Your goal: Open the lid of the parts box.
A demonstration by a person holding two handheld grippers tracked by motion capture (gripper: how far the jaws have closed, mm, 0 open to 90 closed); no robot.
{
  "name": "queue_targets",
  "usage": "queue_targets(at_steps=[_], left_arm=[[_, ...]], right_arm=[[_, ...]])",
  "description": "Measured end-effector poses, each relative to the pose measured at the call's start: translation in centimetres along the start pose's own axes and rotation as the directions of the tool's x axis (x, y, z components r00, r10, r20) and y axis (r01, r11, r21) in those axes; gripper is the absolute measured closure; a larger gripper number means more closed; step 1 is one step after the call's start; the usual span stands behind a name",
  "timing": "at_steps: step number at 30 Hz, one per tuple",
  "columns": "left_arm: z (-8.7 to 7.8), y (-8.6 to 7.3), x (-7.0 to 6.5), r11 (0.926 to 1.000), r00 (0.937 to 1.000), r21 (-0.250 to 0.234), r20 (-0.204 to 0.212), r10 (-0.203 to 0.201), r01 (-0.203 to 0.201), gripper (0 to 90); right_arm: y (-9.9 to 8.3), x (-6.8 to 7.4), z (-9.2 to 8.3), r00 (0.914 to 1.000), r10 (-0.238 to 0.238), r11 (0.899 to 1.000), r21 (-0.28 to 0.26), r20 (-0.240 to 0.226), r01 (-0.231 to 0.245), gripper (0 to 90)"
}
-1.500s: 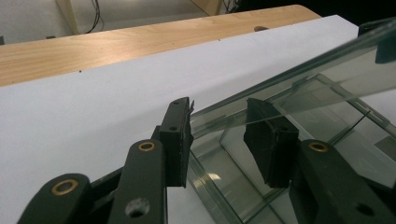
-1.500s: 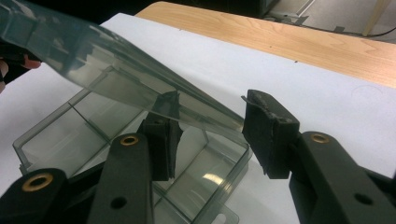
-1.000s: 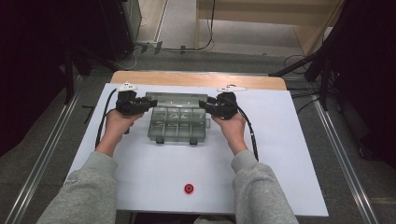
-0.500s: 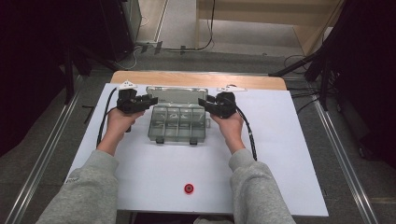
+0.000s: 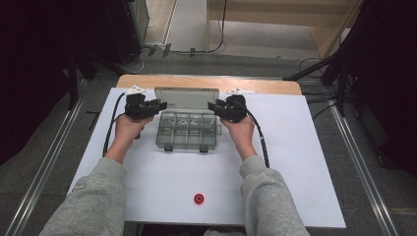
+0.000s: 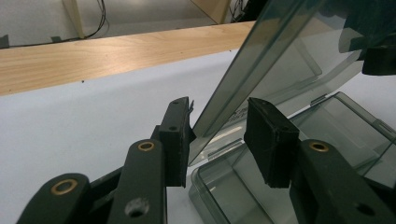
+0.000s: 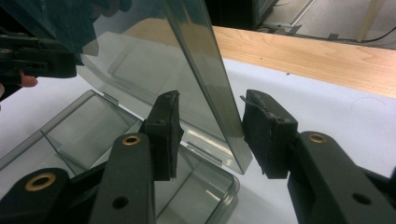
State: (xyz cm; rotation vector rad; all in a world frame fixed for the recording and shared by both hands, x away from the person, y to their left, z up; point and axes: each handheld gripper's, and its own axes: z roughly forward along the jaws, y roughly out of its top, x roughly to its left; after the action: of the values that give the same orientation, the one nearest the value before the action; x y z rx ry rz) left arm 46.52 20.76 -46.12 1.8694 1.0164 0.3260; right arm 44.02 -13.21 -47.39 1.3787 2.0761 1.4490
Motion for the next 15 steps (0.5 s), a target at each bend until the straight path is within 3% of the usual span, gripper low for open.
queue_targets(at_steps=[15], left_arm=[[0.77, -0.32, 0.06, 0.9999, 0.9998, -0.005, -0.019, -0.01, 0.009, 60.0]], right_arm=[[-0.28, -0.19, 0.63, 0.9996, 0.015, 1.0, -0.017, 0.024, -0.014, 59.7]])
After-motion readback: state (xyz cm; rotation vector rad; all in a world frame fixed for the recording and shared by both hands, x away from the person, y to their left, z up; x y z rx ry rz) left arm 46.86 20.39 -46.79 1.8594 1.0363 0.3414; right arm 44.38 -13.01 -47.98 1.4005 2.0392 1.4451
